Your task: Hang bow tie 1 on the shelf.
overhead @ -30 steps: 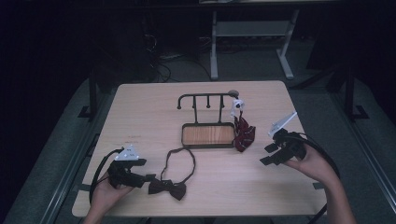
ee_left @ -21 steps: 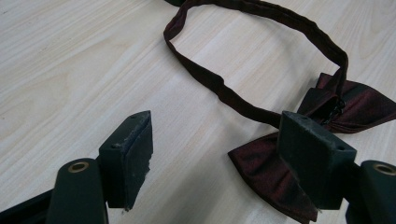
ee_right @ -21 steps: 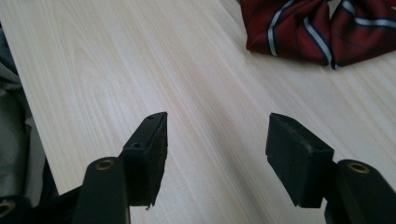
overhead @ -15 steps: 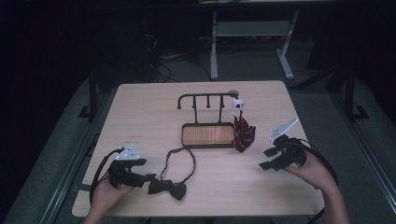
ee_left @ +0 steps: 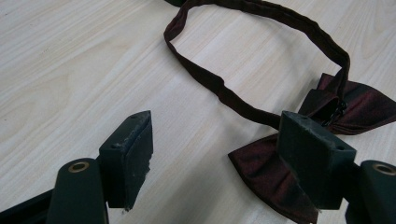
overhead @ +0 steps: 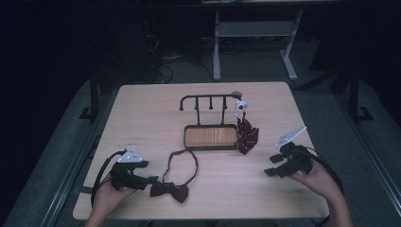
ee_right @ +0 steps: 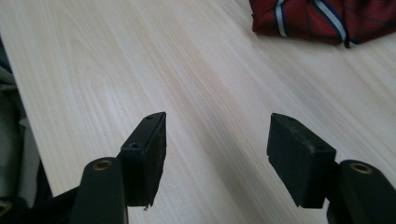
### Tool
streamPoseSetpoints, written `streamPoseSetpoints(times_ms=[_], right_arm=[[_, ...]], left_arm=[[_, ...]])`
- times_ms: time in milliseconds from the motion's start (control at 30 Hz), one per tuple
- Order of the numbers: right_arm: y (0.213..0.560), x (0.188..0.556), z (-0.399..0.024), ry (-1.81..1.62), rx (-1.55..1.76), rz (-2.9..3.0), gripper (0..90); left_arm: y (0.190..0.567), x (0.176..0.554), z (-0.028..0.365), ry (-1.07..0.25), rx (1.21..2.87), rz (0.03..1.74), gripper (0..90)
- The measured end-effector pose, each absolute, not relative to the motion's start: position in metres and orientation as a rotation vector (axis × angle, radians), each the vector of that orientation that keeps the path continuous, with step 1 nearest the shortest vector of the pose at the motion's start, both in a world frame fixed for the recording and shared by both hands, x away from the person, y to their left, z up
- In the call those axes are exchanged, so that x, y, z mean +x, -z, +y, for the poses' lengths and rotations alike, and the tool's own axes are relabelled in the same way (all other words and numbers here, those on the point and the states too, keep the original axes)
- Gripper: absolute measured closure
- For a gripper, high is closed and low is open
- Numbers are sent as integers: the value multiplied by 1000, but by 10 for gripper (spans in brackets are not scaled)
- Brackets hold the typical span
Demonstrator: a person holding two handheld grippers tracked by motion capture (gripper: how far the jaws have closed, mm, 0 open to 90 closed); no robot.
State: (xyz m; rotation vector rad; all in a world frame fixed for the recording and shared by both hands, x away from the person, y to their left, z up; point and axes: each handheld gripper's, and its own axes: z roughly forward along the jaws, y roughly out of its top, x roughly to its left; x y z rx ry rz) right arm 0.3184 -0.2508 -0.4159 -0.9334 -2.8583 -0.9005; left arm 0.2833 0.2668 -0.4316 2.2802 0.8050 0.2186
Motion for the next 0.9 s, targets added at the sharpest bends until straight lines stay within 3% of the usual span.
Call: streamPoseSetpoints(times_ms=[600,900], right_arm=[[421,310,-256,915,-960,-2849,364],[421,309,-255,914,-942,-2843,374]], left_arm=[[415,292,253,-196,2339,755,340],[415,310,250,-143,2369,799,323]])
